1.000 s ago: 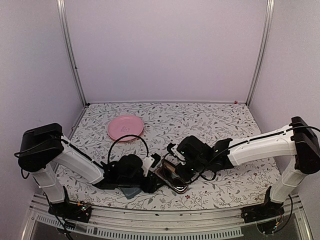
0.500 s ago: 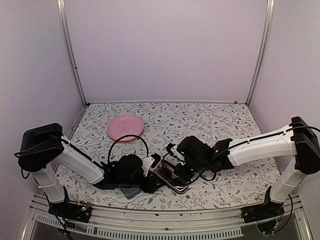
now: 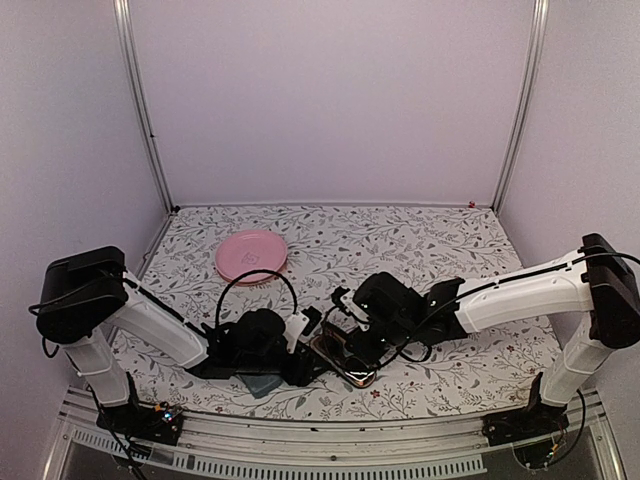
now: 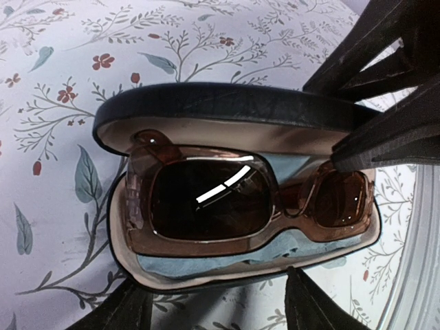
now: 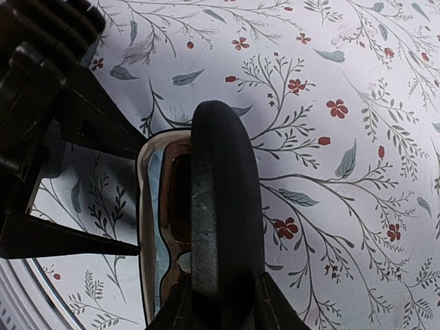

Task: Organize the sunglasses
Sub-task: Close the case with sunglasses at the center of the board.

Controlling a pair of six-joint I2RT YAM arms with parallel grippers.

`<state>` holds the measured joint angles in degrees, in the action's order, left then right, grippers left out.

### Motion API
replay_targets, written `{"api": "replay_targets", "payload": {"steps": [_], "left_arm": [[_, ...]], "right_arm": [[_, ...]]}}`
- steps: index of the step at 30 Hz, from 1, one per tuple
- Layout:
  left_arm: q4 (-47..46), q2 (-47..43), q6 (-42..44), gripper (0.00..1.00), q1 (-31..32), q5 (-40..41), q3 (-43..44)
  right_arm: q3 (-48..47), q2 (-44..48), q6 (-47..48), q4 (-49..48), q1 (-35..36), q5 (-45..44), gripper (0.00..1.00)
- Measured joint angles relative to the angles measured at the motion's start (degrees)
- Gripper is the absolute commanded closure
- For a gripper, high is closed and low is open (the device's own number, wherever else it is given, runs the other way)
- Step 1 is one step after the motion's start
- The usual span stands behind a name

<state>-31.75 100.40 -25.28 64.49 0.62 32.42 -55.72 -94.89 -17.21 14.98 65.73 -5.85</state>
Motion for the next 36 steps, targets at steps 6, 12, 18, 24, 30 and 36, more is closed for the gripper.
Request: {"api": "replay_targets", "payload": {"steps": [6,12,18,24,30,36], "left_arm": [[0.0,0.0,0.0,0.35,0.0,0.0,0.0],[-0.1,0.0,0.0,0.35,0.0,0.0,-0.1],[-0.2,0.0,-0.1,0.35,0.0,0.0,-0.1],[-0.3,0.0,-0.1,0.35,0.0,0.0,-0.1],[-0.3,0.0,-0.1,0.35,0.0,0.0,-0.1],[-0.6,0.1,-0.6,0.35,0.0,0.1,-0.1]], "right_arm": [[0.0,-0.1,-0.1,-0.2,0.0,0.3,0.7],[0.0,-0.3,-0.3,-0.5,0.0,0.4,0.7],[0.2,-0.4,-0.4,-1.1,0.1,0.4,0.7],[0.3,-0.5,-0.4,-1.4,0.4,0.3,0.67],[0.5,-0.8,-0.4,-2.7,1.1,0.5,0.65],[1.7,-0.7,-1.2,-5.8,1.7,4.4,0.63]]}}
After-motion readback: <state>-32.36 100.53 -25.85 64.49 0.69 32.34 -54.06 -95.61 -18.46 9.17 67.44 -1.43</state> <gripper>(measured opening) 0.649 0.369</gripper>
